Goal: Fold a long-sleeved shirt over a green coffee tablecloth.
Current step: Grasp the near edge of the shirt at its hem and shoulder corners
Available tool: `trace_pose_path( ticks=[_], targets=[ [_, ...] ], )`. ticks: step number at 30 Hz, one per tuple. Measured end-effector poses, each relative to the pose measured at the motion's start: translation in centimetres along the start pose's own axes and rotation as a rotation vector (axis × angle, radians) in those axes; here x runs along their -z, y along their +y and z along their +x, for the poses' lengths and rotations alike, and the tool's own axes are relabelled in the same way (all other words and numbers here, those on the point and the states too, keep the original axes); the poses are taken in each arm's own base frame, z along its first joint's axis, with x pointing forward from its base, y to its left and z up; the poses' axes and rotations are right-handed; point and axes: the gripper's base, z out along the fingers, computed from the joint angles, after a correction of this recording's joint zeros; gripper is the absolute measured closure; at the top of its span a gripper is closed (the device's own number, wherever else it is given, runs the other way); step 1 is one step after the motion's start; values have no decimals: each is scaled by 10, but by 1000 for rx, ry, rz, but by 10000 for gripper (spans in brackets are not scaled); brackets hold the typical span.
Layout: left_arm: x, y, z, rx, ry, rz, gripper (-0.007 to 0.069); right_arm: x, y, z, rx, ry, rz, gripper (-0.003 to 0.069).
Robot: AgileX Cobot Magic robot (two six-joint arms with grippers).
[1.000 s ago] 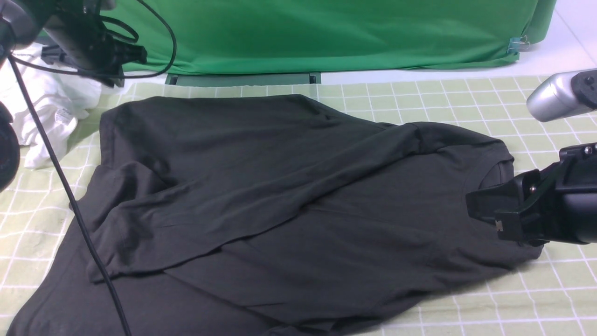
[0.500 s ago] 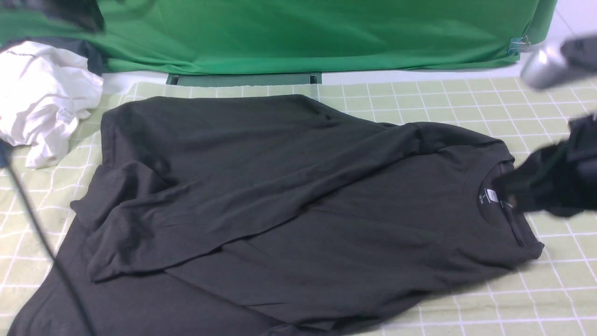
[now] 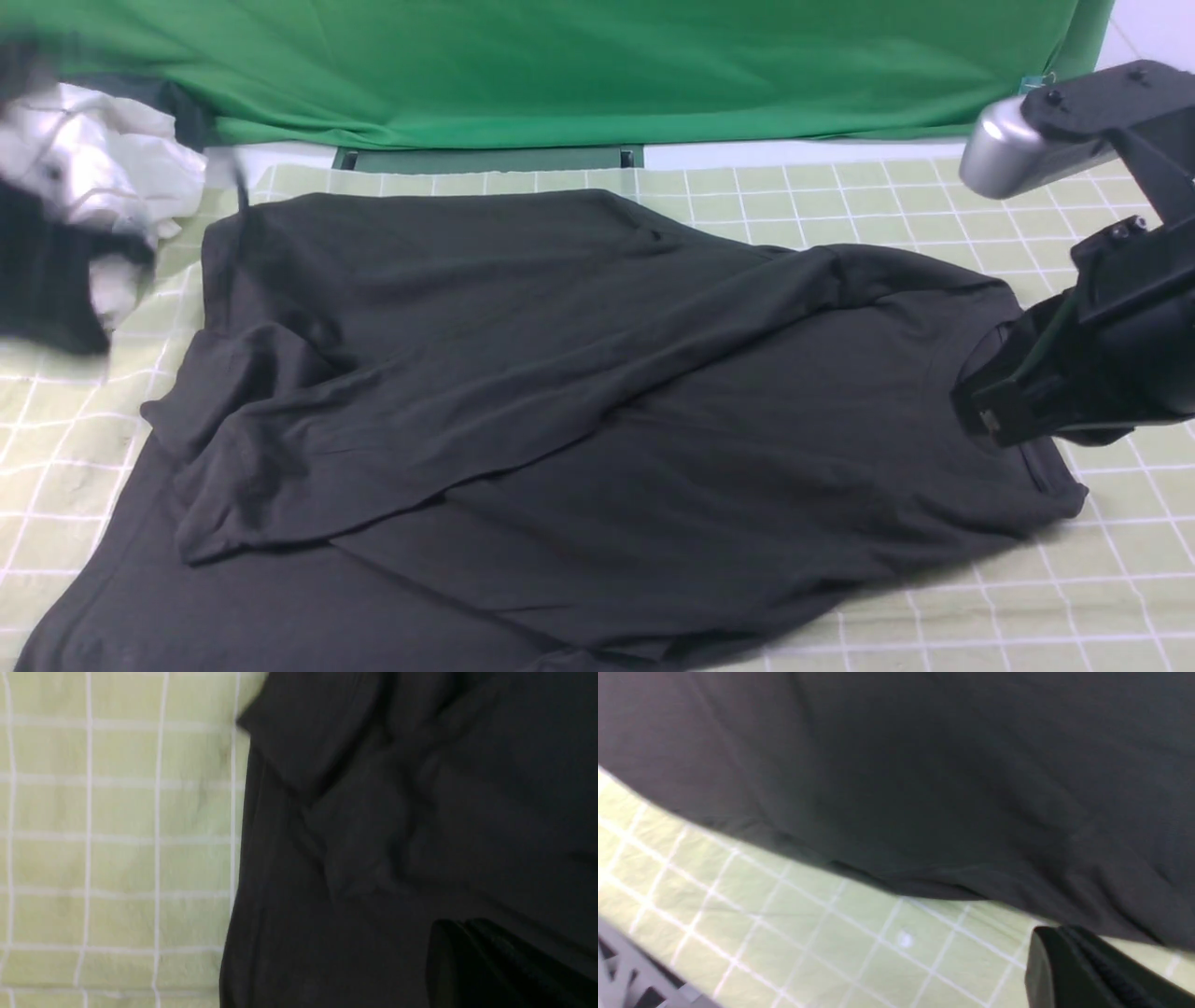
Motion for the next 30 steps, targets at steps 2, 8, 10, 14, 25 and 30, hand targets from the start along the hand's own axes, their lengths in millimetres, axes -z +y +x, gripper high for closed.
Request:
trace_pose_path(
  ticks=[2, 8, 10, 14, 25, 30],
  targets=[
    [-15, 2, 24, 8, 18, -16, 608, 0, 2, 0, 11, -2, -18, 659],
    [-58, 15, 80, 78, 67, -133, 522, 0, 5, -1, 43, -5, -46, 657],
    [-66, 19, 87, 89, 70, -175, 477, 0, 7, -1, 68, -9, -49, 655],
    [-75, 24, 88, 122, 6, -220, 328, -1, 14, -3, 136, -40, -65, 649],
    [-122, 31, 82, 154, 187, -254, -1, -3, 37, 0, 249, -45, -114, 627],
    [-133, 31, 82, 159, 237, -254, 29, -3, 41, 0, 263, -43, -122, 619]
  ],
)
